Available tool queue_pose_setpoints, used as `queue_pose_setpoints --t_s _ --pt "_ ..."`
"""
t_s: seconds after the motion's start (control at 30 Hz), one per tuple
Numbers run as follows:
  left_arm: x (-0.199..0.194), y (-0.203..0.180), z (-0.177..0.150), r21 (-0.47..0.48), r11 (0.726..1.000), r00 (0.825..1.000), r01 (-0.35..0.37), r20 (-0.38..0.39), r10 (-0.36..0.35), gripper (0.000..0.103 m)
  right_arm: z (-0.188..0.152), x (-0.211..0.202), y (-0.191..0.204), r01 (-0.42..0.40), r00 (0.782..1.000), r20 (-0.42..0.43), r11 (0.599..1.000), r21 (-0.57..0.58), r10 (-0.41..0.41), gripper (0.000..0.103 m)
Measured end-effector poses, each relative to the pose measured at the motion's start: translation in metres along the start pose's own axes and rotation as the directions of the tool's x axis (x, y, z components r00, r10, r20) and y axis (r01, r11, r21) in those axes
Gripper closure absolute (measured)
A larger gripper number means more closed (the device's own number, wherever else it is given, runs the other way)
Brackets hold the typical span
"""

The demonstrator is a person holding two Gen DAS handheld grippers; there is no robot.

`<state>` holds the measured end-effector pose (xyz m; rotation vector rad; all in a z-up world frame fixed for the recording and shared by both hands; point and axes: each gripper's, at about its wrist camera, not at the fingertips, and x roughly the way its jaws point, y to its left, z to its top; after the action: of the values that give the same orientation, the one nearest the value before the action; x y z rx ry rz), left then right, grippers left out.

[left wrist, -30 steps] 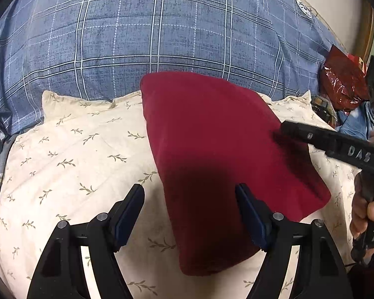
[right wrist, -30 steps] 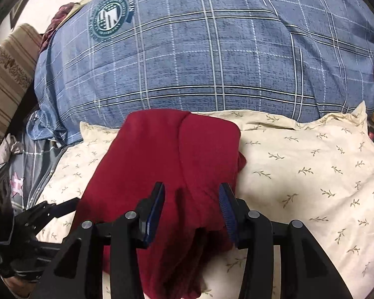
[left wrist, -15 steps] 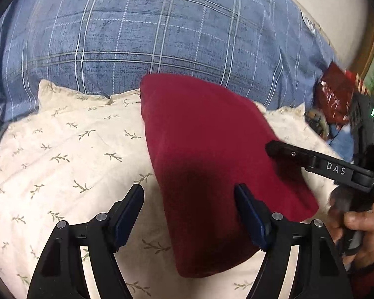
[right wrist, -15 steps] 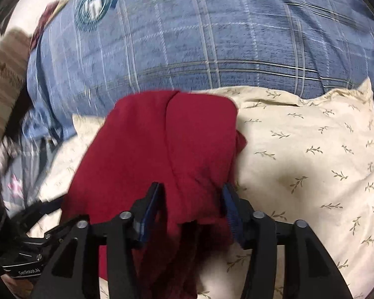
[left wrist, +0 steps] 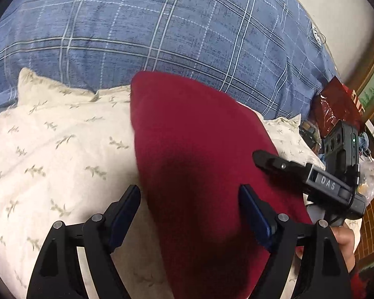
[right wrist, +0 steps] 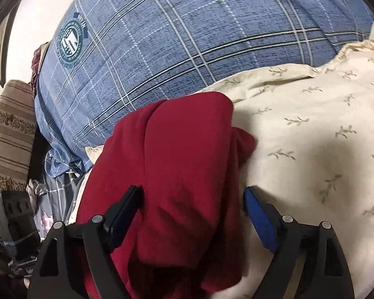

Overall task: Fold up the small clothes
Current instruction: 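Press and square the folded sweatshirt bundle with both grippers open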

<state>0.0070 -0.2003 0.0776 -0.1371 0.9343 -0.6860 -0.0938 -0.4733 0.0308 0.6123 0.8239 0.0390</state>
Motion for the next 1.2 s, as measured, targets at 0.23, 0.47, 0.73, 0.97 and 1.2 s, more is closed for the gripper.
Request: queue_pose_setpoints --t_s 0.23,0.47,0.73,0.97,1.2 --pt "0.018 -0.002 0.010 0.028 1.000 1.000 -0.008 -0.004 0.008 0.017 0.002 0.006 -0.001 -0.017 1.000 0.005 1.000 -0.003 0.017 0.009" --pt "0.025 0.001 0.012 0.017 1.000 1.000 0.005 -0.012 -0.005 0.016 0.002 0.008 0.000 -0.027 1.000 0.003 0.999 -0.018 0.028 0.009" --pt "0.007 -0.006 0.008 0.050 0.999 1.000 -0.010 0.020 0.009 0.054 -0.004 -0.002 0.041 0.065 0.997 0.055 0.981 -0.182 -0.056 0.054" --pt "-0.077 -0.009 -0.026 0.042 0.999 1.000 -0.008 0.023 0.007 0.061 -0.018 -0.056 0.085 -0.047 0.996 0.060 0.979 -0.199 0.060 0.060" --pt "-0.134 -0.002 -0.088 0.014 0.997 0.997 -0.077 0.011 0.077 0.069 -0.084 -0.065 0.110 -0.030 0.998 -0.054 0.977 -0.212 0.018 0.041"
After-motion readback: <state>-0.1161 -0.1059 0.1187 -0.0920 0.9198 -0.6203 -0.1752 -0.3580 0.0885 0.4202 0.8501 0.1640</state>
